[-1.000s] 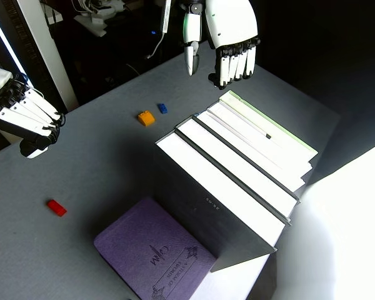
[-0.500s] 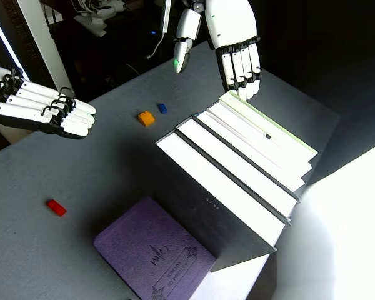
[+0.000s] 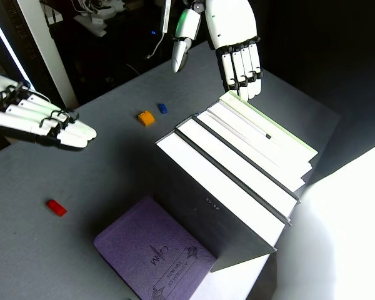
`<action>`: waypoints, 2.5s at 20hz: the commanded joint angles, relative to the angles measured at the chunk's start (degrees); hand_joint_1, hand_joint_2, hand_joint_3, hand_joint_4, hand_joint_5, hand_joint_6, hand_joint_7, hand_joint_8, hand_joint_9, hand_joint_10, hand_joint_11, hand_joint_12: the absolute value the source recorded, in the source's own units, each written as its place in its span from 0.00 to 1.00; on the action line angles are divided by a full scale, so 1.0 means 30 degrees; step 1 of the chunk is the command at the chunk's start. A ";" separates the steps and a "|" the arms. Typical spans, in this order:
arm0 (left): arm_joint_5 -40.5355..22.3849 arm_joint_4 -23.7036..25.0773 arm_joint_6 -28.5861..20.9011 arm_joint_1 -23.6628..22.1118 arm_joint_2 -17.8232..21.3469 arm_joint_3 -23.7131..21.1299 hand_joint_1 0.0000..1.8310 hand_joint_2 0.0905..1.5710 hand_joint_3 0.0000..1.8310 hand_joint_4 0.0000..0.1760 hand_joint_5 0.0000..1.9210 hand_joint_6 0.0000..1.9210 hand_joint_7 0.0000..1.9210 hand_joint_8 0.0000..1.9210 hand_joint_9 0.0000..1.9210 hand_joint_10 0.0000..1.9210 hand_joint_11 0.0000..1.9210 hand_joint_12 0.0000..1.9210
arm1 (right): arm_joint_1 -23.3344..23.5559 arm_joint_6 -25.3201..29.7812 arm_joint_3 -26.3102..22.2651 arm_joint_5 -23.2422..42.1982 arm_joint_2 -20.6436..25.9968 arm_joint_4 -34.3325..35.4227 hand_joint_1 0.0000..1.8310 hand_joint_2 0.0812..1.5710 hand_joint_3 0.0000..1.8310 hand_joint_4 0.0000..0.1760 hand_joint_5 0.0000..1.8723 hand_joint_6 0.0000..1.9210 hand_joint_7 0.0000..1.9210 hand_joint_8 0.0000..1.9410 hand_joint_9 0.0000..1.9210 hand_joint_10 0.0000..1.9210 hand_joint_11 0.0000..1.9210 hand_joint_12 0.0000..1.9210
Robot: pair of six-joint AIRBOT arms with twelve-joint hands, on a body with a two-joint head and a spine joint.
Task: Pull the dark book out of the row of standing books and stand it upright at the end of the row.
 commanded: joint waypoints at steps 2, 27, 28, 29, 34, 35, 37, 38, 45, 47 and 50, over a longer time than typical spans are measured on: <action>-0.1368 0.0631 0.0046 -0.0179 0.0187 0.0041 0.00 0.67 0.00 0.00 0.00 0.00 0.00 0.00 0.00 0.00 0.00 0.06 | 0.0309 -0.0710 -0.0202 0.3841 -0.0175 -0.0599 0.00 0.69 0.00 0.05 0.39 0.02 0.08 0.00 0.00 0.00 0.00 0.00; -0.1737 0.0812 0.0144 -0.0309 0.0173 0.0093 0.00 0.69 0.00 0.00 0.00 0.00 0.00 0.00 0.00 0.00 0.00 0.05 | 0.6067 -0.3252 0.6801 0.5207 -0.9713 0.0095 0.00 0.70 0.00 0.00 0.35 0.00 0.10 0.00 0.01 0.00 0.00 0.00; -0.1737 0.0812 0.0125 -0.0311 0.0173 0.0093 0.00 0.68 0.00 0.00 0.00 0.00 0.00 0.00 0.00 0.00 0.00 0.02 | 0.6088 -0.3255 0.7038 0.5211 -0.9871 0.0093 0.00 0.70 0.00 0.00 0.36 0.00 0.10 0.01 0.01 0.01 0.00 0.00; -0.1737 0.0808 0.0060 -0.0311 0.0173 0.0091 0.00 0.68 0.00 0.00 0.00 0.00 0.00 0.00 0.00 0.00 0.00 0.01 | 0.6103 -0.3231 0.7301 0.5264 -1.0026 0.0093 0.00 0.70 0.00 0.00 0.36 0.00 0.10 0.01 0.02 0.01 0.00 0.00; -0.1727 0.0812 0.0050 -0.0307 0.0177 0.0070 0.00 0.69 0.00 0.00 0.00 0.00 0.00 0.00 0.00 0.00 0.01 0.02 | 0.6163 -0.3204 0.8012 0.5463 -1.0286 0.0093 0.00 0.69 0.00 0.00 0.35 0.00 0.10 0.00 0.01 0.00 0.00 0.00; -0.1693 0.0808 0.0048 -0.0307 0.0177 0.0059 0.00 0.69 0.00 0.00 0.00 0.00 0.00 0.00 0.00 0.00 0.00 0.04 | 0.6170 -0.3208 0.8048 0.5442 -1.0309 0.0093 0.00 0.69 0.00 0.00 0.35 0.00 0.10 0.00 0.01 0.00 0.00 0.00; -0.1668 0.0814 0.0048 -0.0307 0.0179 0.0057 0.00 0.70 0.00 0.00 0.00 0.00 0.00 0.00 0.00 0.00 0.00 0.05 | 0.6113 -0.3240 0.8088 0.5448 -1.0326 0.0095 0.00 0.70 0.00 0.00 0.36 0.00 0.10 0.00 0.01 0.00 0.00 0.00; -0.1668 0.0820 0.0048 -0.0305 0.0181 0.0066 0.00 0.70 0.00 0.00 0.00 0.00 0.00 0.00 0.00 0.00 0.00 0.06 | 0.6016 -0.3244 0.8084 0.5469 -1.0326 0.0096 0.00 0.70 0.00 0.00 0.36 0.00 0.11 0.00 0.01 0.00 0.00 0.00; -0.1668 0.0812 0.0048 -0.0263 0.0185 0.0053 0.00 0.69 0.00 0.00 0.00 0.00 0.00 0.00 0.00 0.00 0.00 0.06 | 0.5510 -0.3164 0.8449 0.5572 -1.0502 0.0480 0.00 0.70 0.00 0.00 0.37 0.00 0.11 0.00 0.01 0.00 0.00 0.00; -0.1670 0.0814 0.0048 -0.0263 0.0187 0.0061 0.00 0.69 0.00 0.00 0.00 0.00 0.00 0.00 0.00 0.00 0.00 0.06 | 0.5403 -0.3168 0.8507 0.5461 -1.0507 0.1105 0.00 0.70 0.00 0.00 0.35 0.00 0.10 0.00 0.01 0.00 0.00 0.00; -0.1670 0.0816 0.0048 -0.0263 0.0187 0.0074 0.00 0.69 0.00 0.00 0.01 0.00 0.00 0.00 0.00 0.00 0.00 0.04 | 0.5110 -0.3160 0.8505 0.5430 -1.0507 0.1122 0.00 0.70 0.00 0.00 0.35 0.00 0.10 0.00 0.01 0.00 0.00 0.00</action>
